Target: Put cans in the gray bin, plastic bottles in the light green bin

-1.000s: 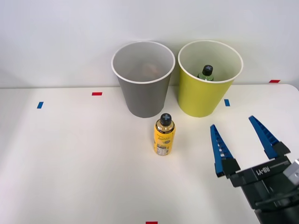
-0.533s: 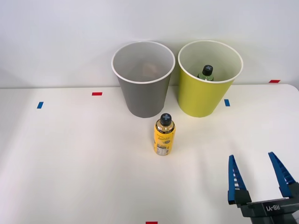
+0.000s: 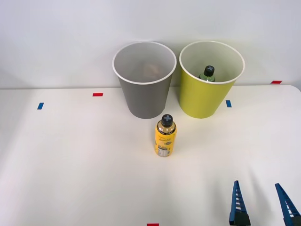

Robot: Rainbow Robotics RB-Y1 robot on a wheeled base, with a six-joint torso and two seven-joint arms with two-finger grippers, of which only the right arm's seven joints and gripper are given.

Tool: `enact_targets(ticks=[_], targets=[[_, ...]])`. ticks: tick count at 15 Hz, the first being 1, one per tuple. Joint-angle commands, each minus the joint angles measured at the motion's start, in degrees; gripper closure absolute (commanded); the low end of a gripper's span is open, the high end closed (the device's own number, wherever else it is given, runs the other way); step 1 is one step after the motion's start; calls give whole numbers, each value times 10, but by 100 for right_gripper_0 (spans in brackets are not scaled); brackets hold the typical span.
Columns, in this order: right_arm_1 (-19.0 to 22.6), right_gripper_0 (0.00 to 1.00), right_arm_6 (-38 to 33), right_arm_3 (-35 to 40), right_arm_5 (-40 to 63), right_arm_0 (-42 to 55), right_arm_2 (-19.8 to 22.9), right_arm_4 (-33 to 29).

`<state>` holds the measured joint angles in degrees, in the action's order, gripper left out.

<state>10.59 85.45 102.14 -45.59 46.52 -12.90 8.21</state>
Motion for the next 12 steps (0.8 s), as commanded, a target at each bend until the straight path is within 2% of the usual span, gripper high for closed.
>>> enact_targets(ticks=[1, 5, 12], targets=[[-12, 0, 2, -32, 0, -27, 17, -14], [-14, 0, 10, -61, 0, -65, 31, -21], [-27, 0, -3, -65, 2, -97, 22, -44]])
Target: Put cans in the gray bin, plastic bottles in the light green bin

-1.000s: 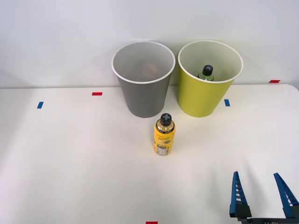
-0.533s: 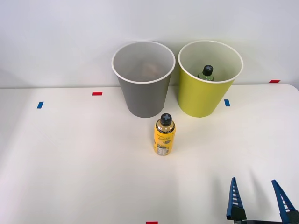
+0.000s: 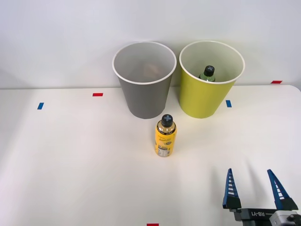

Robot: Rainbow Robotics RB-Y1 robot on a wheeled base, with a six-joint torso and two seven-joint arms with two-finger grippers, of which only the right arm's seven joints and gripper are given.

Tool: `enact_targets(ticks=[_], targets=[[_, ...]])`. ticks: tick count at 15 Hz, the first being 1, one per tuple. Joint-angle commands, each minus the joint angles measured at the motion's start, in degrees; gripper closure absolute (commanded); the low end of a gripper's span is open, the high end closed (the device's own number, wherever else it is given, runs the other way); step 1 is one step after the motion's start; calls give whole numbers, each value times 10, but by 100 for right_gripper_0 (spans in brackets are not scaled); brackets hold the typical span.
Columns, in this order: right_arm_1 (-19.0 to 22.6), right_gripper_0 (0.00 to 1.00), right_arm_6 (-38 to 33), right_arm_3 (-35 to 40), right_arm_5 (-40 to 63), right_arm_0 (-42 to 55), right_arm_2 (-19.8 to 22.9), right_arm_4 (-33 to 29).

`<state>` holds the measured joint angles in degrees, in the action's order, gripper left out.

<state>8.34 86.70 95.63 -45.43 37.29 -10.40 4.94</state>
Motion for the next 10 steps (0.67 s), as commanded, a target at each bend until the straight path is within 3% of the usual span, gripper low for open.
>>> enact_targets(ticks=[1, 6, 10], targets=[[-3, 0, -42, 0, 1, -4, -5, -18], [4, 0, -150, 0, -5, 31, -6, -55], [2, 0, -156, 0, -26, 82, 6, -76]])
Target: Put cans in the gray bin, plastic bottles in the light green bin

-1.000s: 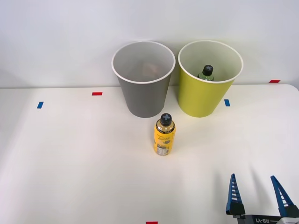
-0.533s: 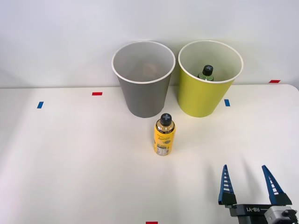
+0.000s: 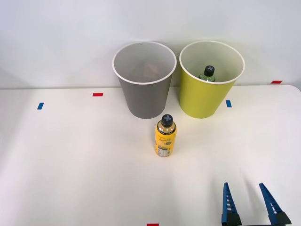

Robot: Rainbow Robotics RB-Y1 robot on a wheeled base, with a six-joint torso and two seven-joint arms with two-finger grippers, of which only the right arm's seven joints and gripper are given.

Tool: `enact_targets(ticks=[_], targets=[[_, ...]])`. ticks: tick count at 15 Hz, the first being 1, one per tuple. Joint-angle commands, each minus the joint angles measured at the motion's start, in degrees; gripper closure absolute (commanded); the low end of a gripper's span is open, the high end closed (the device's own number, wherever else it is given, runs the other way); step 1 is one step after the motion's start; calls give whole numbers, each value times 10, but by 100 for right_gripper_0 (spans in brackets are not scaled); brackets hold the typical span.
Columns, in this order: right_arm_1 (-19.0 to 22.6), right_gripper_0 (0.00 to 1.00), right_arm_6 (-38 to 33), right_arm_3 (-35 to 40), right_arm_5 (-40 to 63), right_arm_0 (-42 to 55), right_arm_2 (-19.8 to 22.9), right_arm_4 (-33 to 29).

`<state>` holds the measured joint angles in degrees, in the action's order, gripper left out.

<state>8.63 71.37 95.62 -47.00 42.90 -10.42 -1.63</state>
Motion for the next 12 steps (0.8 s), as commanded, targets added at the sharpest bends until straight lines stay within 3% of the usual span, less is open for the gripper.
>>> enact_targets(ticks=[1, 12], targets=[[-1, 0, -3, 0, -11, 34, 7, -15], [-36, 0, 9, 0, -58, 82, 4, -35]])
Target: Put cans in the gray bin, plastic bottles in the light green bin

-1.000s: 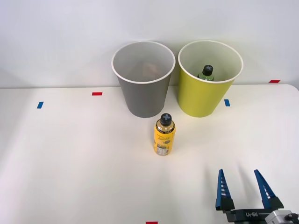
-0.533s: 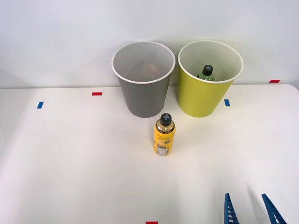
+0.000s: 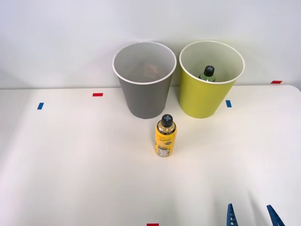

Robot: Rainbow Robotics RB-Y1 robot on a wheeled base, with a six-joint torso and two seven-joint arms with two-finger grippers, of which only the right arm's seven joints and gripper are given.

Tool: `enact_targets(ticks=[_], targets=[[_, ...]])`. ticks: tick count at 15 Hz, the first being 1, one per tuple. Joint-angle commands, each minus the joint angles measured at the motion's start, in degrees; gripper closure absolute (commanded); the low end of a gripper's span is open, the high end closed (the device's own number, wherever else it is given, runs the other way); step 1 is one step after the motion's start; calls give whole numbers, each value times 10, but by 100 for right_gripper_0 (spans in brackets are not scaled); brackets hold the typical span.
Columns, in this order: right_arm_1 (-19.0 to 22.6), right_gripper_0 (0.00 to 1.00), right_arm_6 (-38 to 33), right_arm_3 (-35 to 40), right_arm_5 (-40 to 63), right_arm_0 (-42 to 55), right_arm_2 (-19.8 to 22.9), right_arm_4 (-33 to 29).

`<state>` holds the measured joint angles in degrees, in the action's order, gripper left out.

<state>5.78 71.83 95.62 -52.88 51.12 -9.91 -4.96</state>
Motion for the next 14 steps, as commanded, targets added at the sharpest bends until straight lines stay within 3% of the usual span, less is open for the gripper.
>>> enact_targets(ticks=[1, 14], targets=[[-8, 0, 4, 0, 1, -1, -3, -3], [-8, 0, 8, 0, 1, -1, -7, -9]])
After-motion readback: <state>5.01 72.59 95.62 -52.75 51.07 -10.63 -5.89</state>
